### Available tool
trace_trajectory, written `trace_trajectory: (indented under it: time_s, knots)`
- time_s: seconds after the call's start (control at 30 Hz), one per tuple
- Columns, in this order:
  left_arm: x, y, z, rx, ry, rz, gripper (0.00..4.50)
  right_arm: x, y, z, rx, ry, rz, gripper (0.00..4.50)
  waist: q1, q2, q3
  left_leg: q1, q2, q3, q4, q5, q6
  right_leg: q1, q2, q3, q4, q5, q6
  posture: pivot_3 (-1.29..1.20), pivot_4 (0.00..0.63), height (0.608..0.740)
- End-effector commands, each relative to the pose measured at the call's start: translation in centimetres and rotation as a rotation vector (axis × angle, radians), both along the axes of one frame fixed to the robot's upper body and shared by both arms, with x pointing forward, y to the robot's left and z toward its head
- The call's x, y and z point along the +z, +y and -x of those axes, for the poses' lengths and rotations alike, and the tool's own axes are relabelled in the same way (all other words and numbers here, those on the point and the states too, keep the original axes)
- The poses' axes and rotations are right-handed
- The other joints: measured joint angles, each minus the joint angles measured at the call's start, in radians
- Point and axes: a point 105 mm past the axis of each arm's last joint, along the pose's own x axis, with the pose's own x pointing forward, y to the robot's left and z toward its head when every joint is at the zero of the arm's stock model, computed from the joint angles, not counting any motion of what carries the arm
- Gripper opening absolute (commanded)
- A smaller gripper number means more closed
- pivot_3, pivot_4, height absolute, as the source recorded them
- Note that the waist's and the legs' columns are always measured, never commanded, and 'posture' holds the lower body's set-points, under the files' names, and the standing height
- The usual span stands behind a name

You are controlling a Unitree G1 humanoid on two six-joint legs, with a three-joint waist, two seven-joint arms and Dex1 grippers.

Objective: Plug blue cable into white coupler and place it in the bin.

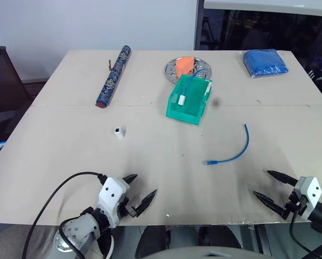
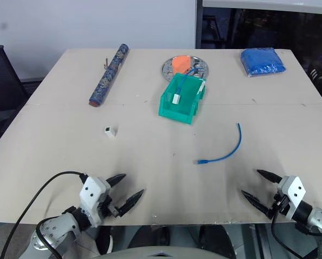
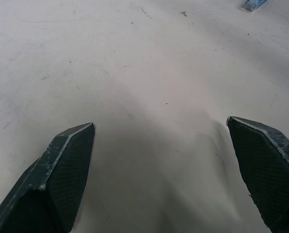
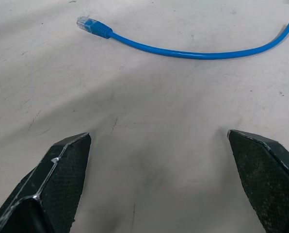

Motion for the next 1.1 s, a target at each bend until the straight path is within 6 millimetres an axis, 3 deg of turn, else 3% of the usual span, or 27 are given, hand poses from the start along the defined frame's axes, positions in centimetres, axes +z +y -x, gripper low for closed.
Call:
trace_trajectory:
  time_s: [0.03,0.5,0.7,0.93,1.1]
  knots:
    - [0.9,0.2,-0.1,-0.014,-0.023,0.006,4.50,0.7,-0.4,-0.1,0.004,-0.033,0.011,4.45,0.000,0.000,0.000,0.000,0.000,0.000,0.000,0.000,0.000,0.000,0.000,0.000,0.000,0.000,0.000,0.00,0.150,0.740]
    - [1.2,-0.7,-0.4,-0.056,-0.036,-0.003,4.50,0.9,-0.4,-0.9,0.037,-0.051,0.037,4.45,0.000,0.000,0.001,0.000,0.000,0.000,0.001,0.000,0.000,0.000,0.000,0.000,0.001,0.000,0.000,0.00,0.150,0.740]
    - [2.5,-1.4,-0.8,-0.261,-0.087,-0.061,4.50,3.4,4.0,-2.0,0.247,-0.109,0.039,4.45,0.000,0.000,0.002,0.001,0.000,0.000,0.003,0.000,0.000,0.000,0.001,0.000,0.003,0.000,0.000,0.00,0.150,0.740]
    - [6.5,-1.0,-3.8,-0.506,-0.109,-0.067,4.50,3.2,7.6,-5.6,0.376,-0.084,0.162,4.45,0.000,-0.003,0.005,-0.001,-0.001,0.000,0.008,0.000,0.000,-0.004,0.001,0.003,0.011,0.000,0.000,0.00,0.150,0.740]
    - [8.2,-0.7,-4.3,-0.655,-0.069,-0.100,4.50,3.4,9.3,-7.8,0.434,-0.068,0.195,4.45,-0.001,-0.006,0.008,-0.004,-0.001,0.003,0.008,0.000,0.000,-0.012,0.006,0.010,0.015,0.000,0.000,0.00,0.150,0.740]
